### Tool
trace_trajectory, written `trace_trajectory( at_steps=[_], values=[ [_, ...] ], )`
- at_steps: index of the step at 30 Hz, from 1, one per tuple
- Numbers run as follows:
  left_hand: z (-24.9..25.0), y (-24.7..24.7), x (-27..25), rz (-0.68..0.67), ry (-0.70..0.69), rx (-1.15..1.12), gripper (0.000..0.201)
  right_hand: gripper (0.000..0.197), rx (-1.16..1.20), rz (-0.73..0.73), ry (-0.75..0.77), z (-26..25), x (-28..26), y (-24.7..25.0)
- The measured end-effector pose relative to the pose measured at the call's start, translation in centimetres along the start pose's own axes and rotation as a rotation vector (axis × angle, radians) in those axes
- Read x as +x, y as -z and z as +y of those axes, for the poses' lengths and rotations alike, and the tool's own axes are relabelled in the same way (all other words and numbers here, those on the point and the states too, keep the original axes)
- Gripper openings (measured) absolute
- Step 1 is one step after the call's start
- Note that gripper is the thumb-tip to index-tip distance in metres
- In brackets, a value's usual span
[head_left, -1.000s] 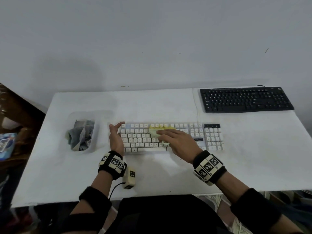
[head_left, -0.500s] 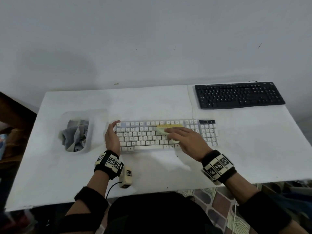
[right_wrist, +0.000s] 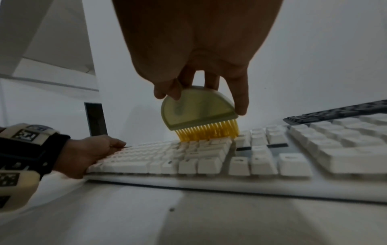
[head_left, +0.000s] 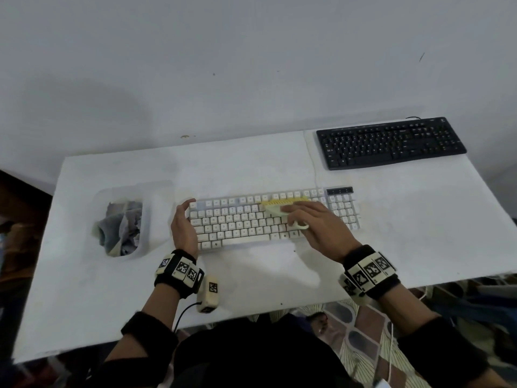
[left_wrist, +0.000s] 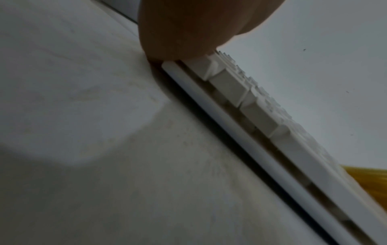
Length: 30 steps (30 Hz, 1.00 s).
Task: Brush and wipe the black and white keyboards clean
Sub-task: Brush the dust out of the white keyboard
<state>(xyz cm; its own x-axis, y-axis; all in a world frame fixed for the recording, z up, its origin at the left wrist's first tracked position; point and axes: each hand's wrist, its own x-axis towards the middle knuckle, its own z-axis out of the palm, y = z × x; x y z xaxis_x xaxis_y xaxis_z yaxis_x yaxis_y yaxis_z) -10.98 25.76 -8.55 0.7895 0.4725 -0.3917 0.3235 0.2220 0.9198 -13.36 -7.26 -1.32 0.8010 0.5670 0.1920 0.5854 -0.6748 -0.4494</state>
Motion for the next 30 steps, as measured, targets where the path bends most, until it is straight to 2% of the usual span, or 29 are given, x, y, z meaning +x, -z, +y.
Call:
trace_trajectory(
  at_steps=[3, 7, 13, 16, 22, 25, 30],
  values=[
    [0.1, 0.1, -0.1, 0.005, 0.001, -0.009, 0.045, 0.028, 0.101, 0.064, -0.044, -1.3, 0.4, 0.1],
    [0.0, -0.1, -0.2, 0.017, -0.001, -0.014, 0.045, 0.018, 0.138, 0.085, -0.010, -3.0, 1.1, -0.9],
    [0.0, 0.1, -0.2, 0.017, -0.030, 0.011, 0.046, 0.018, 0.164, 0.173, -0.150, -0.7, -0.8, 0.2],
    [0.1, 0.0, -0.4, 0.025, -0.038, 0.014, 0.046, 0.017, 0.180, 0.214, -0.158, -0.2, -1.0, 0.7],
    [0.1, -0.3, -0.2, 0.043, -0.022, -0.010, 0.044, 0.016, 0.168, 0.116, -0.062, -1.8, 0.3, -0.6],
    [0.0, 0.0, 0.1, 0.022, 0.002, 0.002, 0.046, 0.017, 0.181, 0.128, -0.126, -1.1, 0.0, -0.3],
    [0.3, 0.2, 0.2, -0.013, 0.075, -0.033, 0.042, 0.017, 0.224, 0.259, -0.266, 0.6, -1.0, 1.2]
  ],
)
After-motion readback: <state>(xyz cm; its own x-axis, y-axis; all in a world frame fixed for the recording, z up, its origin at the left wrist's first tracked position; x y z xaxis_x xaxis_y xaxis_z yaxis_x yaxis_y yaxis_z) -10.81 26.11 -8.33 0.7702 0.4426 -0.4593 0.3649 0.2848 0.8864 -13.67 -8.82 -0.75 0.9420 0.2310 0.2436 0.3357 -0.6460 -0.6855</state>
